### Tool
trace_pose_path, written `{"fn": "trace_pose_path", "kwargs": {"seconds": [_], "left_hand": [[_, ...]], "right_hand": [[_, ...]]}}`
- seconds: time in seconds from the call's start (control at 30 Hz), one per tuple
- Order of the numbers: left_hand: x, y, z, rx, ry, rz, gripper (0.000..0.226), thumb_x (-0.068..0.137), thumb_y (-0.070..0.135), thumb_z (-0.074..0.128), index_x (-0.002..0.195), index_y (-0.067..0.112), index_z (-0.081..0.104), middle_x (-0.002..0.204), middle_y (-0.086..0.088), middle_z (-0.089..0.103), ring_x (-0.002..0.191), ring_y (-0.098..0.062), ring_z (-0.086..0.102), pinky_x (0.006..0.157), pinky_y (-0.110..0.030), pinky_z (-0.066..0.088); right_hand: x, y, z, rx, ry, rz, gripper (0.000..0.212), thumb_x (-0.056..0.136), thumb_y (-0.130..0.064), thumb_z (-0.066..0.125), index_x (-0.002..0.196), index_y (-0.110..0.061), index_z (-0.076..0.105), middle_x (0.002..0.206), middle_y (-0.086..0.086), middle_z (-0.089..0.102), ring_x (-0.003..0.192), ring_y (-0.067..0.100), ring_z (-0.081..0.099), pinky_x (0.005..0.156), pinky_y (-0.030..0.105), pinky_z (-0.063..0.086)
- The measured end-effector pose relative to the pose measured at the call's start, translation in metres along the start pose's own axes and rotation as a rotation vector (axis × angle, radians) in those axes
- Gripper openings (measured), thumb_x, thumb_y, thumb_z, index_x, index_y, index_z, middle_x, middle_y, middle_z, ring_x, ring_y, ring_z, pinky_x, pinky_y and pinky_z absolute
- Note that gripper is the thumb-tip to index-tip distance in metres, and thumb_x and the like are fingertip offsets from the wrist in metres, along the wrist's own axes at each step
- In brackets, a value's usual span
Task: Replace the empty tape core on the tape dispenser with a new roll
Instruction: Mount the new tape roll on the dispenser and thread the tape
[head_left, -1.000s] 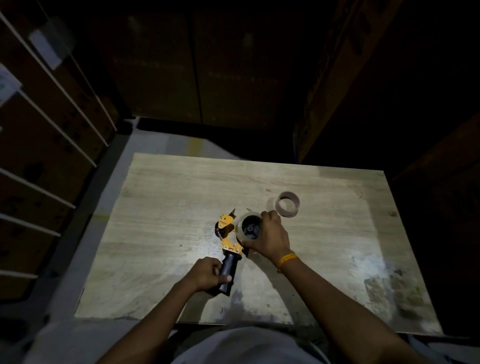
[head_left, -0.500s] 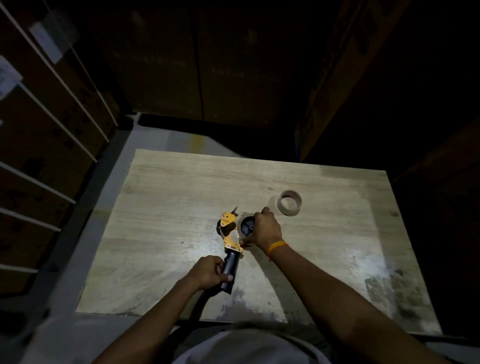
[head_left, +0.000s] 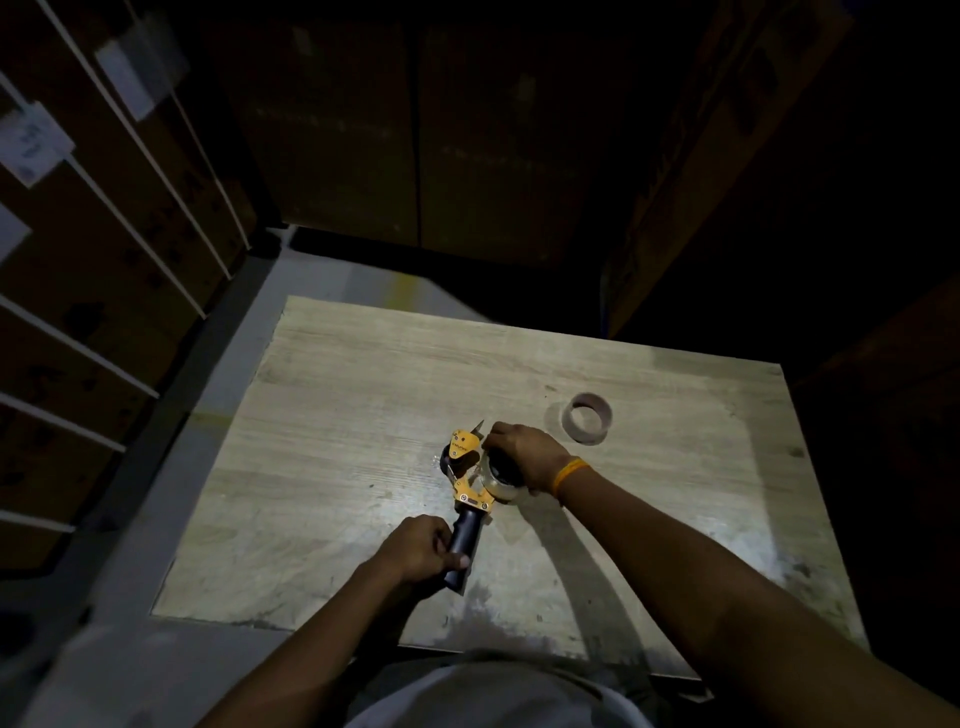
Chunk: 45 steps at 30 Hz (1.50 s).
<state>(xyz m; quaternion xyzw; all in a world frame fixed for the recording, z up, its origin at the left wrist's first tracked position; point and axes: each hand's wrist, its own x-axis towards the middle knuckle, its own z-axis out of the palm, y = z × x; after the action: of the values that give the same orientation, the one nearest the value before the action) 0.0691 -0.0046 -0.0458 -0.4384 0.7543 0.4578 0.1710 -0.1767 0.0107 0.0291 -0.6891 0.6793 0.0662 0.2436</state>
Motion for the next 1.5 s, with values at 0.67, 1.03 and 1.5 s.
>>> {"fn": "trace_pose_path", "kwargs": {"seconds": [0.67, 1.03, 1.5], "left_hand": [[-0.006, -0.006, -0.001, 0.027, -0.12, 0.082, 0.056, 0.083, 0.061, 0.074, 0.101, 0.009, 0.067, 0.091, -0.008, 0.071, 0.081, -0.026, 0.066, 0.069, -0.037, 0.05], [-0.01, -0.015, -0.008, 0.11, -0.267, 0.158, 0.03, 0.088, 0.041, 0.073, 0.098, 0.013, 0.068, 0.098, -0.002, 0.071, 0.089, -0.018, 0.065, 0.072, -0.03, 0.05], [0.008, 0.032, -0.045, 0.105, 0.496, 0.308, 0.025, 0.091, 0.046, 0.064, 0.1, 0.033, 0.083, 0.083, 0.003, 0.08, 0.076, -0.017, 0.073, 0.058, -0.027, 0.05]], "right_hand": [[0.013, -0.083, 0.071, 0.02, 0.183, 0.21, 0.054, 0.079, -0.019, 0.084, 0.125, 0.001, 0.063, 0.124, 0.023, 0.059, 0.115, 0.043, 0.053, 0.088, 0.051, 0.052], [0.008, -0.092, 0.1, 0.044, 0.447, 0.078, 0.012, 0.072, -0.004, 0.08, 0.073, -0.01, 0.07, 0.096, 0.01, 0.067, 0.096, 0.032, 0.058, 0.059, 0.038, 0.044], [-0.043, -0.039, 0.08, 0.485, 0.501, 0.576, 0.025, 0.085, -0.017, 0.073, 0.109, -0.013, 0.08, 0.103, 0.014, 0.066, 0.108, 0.034, 0.058, 0.086, 0.041, 0.053]]}}
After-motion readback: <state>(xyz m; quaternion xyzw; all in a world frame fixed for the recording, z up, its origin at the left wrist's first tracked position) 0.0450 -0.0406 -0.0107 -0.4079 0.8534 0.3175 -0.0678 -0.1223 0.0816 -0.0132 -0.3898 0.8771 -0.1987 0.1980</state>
